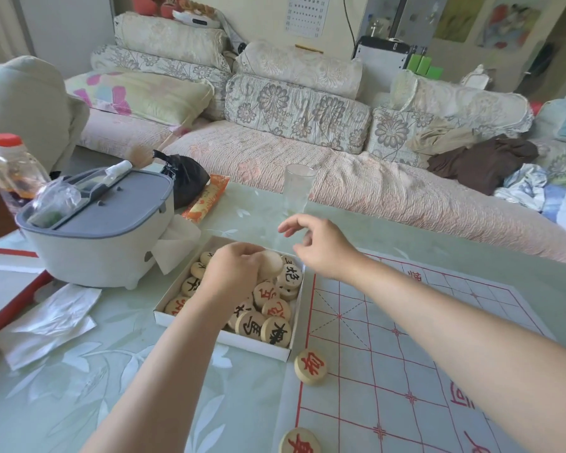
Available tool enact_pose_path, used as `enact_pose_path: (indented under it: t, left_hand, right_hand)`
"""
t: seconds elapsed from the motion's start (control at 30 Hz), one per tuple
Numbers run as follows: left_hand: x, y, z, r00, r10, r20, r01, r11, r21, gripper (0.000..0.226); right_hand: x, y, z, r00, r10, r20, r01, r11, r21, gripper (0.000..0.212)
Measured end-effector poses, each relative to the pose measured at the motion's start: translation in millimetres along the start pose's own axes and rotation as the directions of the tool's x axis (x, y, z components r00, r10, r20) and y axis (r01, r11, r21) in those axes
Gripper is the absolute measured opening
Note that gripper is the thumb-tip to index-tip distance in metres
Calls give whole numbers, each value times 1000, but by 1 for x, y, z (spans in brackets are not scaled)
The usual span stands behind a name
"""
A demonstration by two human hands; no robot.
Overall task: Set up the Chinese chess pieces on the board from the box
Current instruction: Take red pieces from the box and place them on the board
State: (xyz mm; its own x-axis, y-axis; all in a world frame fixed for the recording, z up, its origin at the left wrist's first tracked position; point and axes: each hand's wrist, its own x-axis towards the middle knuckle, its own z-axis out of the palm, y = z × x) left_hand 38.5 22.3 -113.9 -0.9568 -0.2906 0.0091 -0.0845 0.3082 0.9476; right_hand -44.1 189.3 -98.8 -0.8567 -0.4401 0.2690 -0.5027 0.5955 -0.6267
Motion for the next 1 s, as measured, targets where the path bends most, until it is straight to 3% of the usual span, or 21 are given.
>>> enact_pose_path:
  t: [0.13, 0.23, 0.37, 0.5, 0.6, 0.73, 0.87, 1.0]
  left_hand:
    - [-8, 8, -2, 979, -177, 105, 201, 932, -302, 17]
    - [-16, 12, -4, 954, -188, 234, 261, 906, -333, 20]
    - [-24, 15, -9, 977, -128, 172, 163, 965, -207, 25]
    - [-28, 14, -17, 982, -26, 185, 71, 967, -244, 16]
    - [-30, 12, -19, 982, 72, 176, -45, 987, -153, 16]
    - [-22, 2, -22, 993, 107, 59, -112, 991, 79, 17]
    - [-15, -4, -21, 984, 165, 61, -175, 949, 261, 19]
    - [-13, -4, -16, 982, 180, 58, -189, 929, 318, 19]
  right_hand:
    - [-34, -28, 1, 996, -61, 70, 60, 998, 10, 36]
    - [-46, -36, 1, 997, -78, 21, 77, 996, 45, 25]
    - [-49, -34, -2, 998, -3, 62, -1, 998, 71, 15]
    - [-53, -35, 4, 988, 99, 119, -123, 970, 212, 34]
    - [-53, -38, 9, 986, 114, 119, -141, 959, 247, 39]
    - [-50, -33, 14, 977, 189, 95, -194, 980, 46, 17]
    - [-59, -28, 17, 956, 217, 197, -122, 907, -404, 6]
    - [-63, -31, 26, 939, 251, 234, -125, 884, -450, 8]
